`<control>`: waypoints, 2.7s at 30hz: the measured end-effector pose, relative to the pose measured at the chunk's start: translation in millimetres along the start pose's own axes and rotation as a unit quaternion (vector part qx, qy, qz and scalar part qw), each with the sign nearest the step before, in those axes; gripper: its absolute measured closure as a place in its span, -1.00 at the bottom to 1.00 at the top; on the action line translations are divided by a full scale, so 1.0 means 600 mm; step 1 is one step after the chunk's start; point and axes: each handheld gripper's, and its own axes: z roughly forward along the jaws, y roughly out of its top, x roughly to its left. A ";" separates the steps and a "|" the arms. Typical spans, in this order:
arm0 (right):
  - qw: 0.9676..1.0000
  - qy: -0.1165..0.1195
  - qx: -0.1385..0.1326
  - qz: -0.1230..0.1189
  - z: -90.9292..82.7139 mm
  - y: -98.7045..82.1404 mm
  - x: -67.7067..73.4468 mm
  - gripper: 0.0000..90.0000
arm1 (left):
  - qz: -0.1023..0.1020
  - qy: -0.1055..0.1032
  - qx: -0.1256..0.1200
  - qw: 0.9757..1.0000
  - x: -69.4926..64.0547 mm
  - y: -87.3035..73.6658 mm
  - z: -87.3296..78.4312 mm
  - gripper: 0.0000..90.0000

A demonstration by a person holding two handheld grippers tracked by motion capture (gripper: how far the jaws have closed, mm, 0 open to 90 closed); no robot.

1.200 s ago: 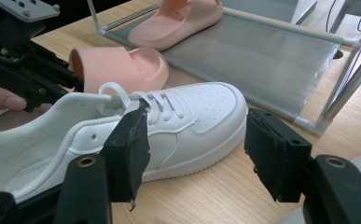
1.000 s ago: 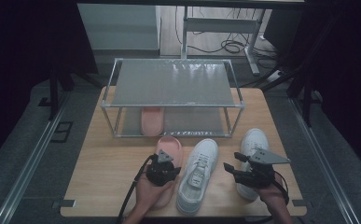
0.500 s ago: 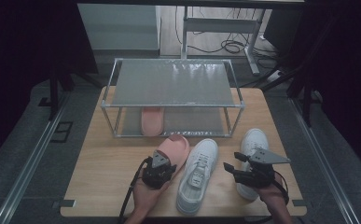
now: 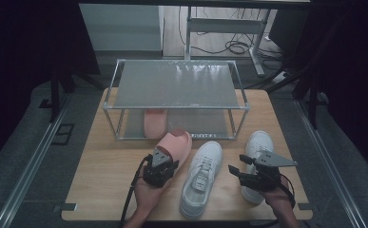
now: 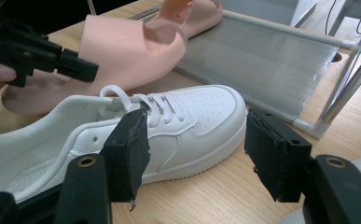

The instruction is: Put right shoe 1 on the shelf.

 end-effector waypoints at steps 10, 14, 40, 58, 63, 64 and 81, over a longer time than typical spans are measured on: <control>1.000 0.000 -0.001 0.001 -0.001 0.000 -0.002 -0.10 | -0.006 0.010 -0.008 1.000 0.005 0.046 0.035 0.88; 1.000 0.000 -0.002 0.001 -0.003 0.000 -0.003 -0.10 | -0.012 0.015 -0.003 1.000 0.016 0.058 0.056 0.87; 1.000 0.000 -0.002 0.004 -0.004 -0.001 -0.007 -0.10 | -0.030 0.069 0.023 0.997 0.051 0.120 0.189 0.86; 1.000 -0.002 -0.005 0.005 -0.006 -0.001 -0.008 -0.10 | -0.040 0.098 0.030 0.994 0.056 0.123 0.218 0.65; 1.000 -0.003 -0.005 0.005 -0.005 -0.001 -0.008 -0.10 | -0.036 0.083 0.035 0.995 0.056 0.122 0.191 0.42; 1.000 -0.002 -0.004 0.004 -0.005 -0.001 -0.007 -0.10 | -0.036 0.079 0.034 0.996 0.056 0.120 0.184 0.38; 1.000 -0.002 0.000 0.002 -0.001 -0.002 -0.004 -0.10 | 0.003 0.007 0.022 1.000 0.063 0.064 0.076 0.84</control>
